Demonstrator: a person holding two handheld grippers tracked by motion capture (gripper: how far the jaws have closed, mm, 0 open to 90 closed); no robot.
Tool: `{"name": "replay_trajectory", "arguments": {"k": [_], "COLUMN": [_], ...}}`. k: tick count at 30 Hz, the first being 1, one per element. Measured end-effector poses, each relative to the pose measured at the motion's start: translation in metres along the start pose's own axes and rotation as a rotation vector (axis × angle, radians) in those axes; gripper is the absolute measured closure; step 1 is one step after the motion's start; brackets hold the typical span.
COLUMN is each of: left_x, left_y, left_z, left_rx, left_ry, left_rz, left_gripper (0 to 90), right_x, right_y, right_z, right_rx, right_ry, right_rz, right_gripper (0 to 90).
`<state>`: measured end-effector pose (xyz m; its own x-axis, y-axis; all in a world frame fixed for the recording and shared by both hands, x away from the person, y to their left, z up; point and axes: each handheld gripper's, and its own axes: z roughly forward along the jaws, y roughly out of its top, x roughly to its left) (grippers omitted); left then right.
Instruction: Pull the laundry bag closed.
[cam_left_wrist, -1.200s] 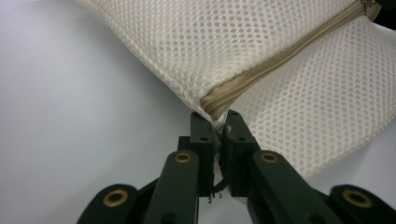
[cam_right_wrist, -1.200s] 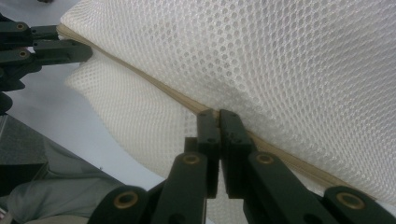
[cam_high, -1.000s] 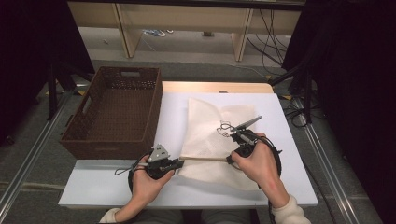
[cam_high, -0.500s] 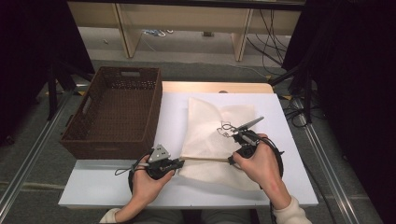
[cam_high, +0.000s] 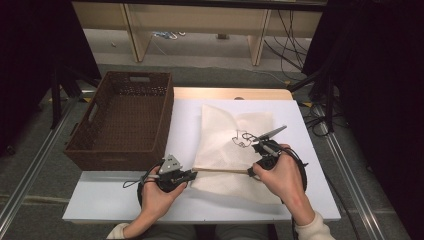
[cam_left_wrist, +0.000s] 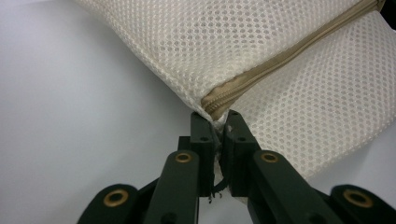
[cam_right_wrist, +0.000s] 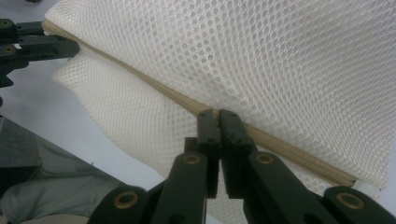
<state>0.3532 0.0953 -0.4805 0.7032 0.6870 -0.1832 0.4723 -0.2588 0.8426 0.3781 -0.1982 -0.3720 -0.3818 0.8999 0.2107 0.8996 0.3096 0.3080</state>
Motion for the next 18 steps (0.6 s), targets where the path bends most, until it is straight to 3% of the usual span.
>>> {"name": "replay_trajectory", "arguments": {"k": [5,9,10,11,15,16,17,18], "left_x": [-0.0001,0.0008,0.0008,0.0006,0.0008,0.0007,0.0008,0.0010], "left_y": [0.0000,-0.0004,-0.0003,-0.0003,-0.0005,-0.0005,-0.0004,-0.0004], "left_z": [0.0000,0.0002,0.0002,0.0001,0.0003,0.0003,0.0002,0.0002], "left_rx": [0.001,0.000,0.001,0.001,0.001,0.002,0.001,0.002], "left_ry": [0.001,0.000,-0.002,0.002,0.002,0.002,0.003,0.003], "left_rz": [0.001,0.002,0.000,0.002,0.002,0.000,0.002,0.003], "left_gripper": [84.0,84.0,84.0,84.0,84.0,84.0,84.1,84.1], "right_x": [0.0003,-0.0020,0.0004,0.0007,-0.0034,-0.0057,-0.0040,-0.0050], "right_y": [-0.0010,-0.0021,-0.0026,-0.0028,-0.0040,-0.0043,-0.0044,-0.0047], "right_z": [0.0002,-0.0008,-0.0017,-0.0025,-0.0034,-0.0032,-0.0043,-0.0051], "right_rx": [-0.001,0.002,0.014,0.013,0.015,0.001,0.015,0.010], "right_ry": [0.004,-0.006,-0.012,-0.004,-0.014,-0.011,-0.011,-0.010], "right_rz": [0.015,0.000,0.045,0.056,0.051,0.027,0.059,0.048], "right_gripper": [88.4,88.4,88.4,88.4,88.4,88.4,88.4,88.4]}}
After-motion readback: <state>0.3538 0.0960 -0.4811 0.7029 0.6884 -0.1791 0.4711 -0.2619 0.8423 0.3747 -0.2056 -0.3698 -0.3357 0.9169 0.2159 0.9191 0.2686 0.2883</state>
